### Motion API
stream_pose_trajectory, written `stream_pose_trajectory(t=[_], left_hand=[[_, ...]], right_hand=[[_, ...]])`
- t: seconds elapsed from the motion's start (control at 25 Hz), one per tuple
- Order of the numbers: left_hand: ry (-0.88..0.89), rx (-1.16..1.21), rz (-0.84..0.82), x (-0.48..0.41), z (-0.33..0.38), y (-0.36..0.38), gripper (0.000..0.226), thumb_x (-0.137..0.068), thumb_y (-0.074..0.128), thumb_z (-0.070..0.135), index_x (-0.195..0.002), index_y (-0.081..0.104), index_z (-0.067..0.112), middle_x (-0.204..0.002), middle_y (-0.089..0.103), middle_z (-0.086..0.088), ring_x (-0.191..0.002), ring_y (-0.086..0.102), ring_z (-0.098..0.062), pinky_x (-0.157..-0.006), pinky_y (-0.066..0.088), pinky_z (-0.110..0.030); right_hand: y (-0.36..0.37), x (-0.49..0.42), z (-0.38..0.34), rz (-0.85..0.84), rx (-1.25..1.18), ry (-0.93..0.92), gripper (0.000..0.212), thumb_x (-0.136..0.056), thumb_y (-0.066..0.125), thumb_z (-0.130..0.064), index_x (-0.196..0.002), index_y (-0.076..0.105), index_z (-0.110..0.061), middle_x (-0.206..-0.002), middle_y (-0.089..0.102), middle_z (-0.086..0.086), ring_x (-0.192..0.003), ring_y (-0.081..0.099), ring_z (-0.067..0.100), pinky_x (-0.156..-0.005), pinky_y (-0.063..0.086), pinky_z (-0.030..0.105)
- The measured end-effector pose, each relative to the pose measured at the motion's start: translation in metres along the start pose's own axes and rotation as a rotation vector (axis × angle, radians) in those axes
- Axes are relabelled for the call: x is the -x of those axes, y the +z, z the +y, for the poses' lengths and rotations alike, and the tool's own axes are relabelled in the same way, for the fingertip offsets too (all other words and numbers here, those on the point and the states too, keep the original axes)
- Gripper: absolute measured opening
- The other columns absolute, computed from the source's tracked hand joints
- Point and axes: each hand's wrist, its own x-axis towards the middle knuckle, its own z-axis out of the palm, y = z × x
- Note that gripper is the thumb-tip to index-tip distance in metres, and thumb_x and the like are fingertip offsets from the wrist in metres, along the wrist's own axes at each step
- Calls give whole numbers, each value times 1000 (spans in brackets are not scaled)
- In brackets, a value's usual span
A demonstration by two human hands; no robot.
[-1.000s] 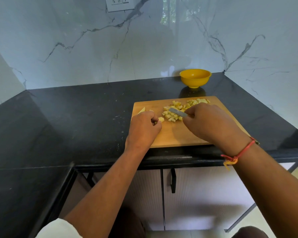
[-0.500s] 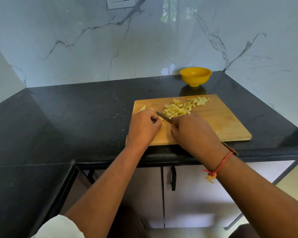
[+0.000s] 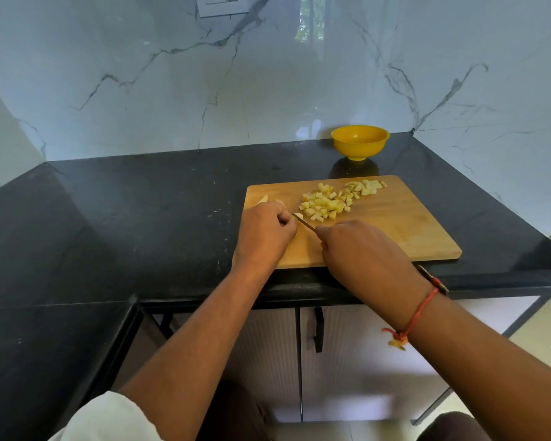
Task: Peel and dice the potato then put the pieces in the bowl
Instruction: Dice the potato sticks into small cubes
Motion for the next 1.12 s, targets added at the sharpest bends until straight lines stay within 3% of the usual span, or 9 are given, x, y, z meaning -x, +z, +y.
stream_pose_trajectory(t=[0.24, 0.48, 0.92, 1.12], left_hand=[[30, -9, -7, 0, -1, -1, 5, -90, 71, 20, -87, 74, 20, -84, 69, 10, -75, 63, -3, -69, 46, -10], [34, 1, -6, 1, -1, -1, 4, -88, 73, 18, -92, 74, 21, -89, 70, 10, -76, 64, -1, -72, 50, -11], [34, -18, 22, -1, -6, 2, 8, -90, 72, 22, -95, 77, 19, -91, 73, 8, -76, 62, -2, -69, 40, -6], [20, -7, 3, -3, -7, 2, 6, -90, 72, 22, -93, 77, 20, -90, 72, 10, -76, 61, -1, -69, 40, -6]], right_hand=[[-9, 19, 12, 48, 18, 16, 38, -103, 49, -28, -140, 46, -33, -90, 46, -6, -76, 55, 14, -69, 54, 31], [-19, 16, 9, 135, -178, 111, 36, -103, 43, -31, -134, 60, -34, -93, 65, -1, -81, 58, 13, -74, 55, 31], [-5, 10, -6, 110, -221, 103, 33, -104, 43, -30, -128, 64, -28, -83, 60, -5, -76, 57, 10, -72, 53, 27], [2, -10, -10, 31, -179, 104, 33, -105, 39, -28, -126, 65, -26, -78, 54, -6, -71, 52, 10, -67, 45, 26]])
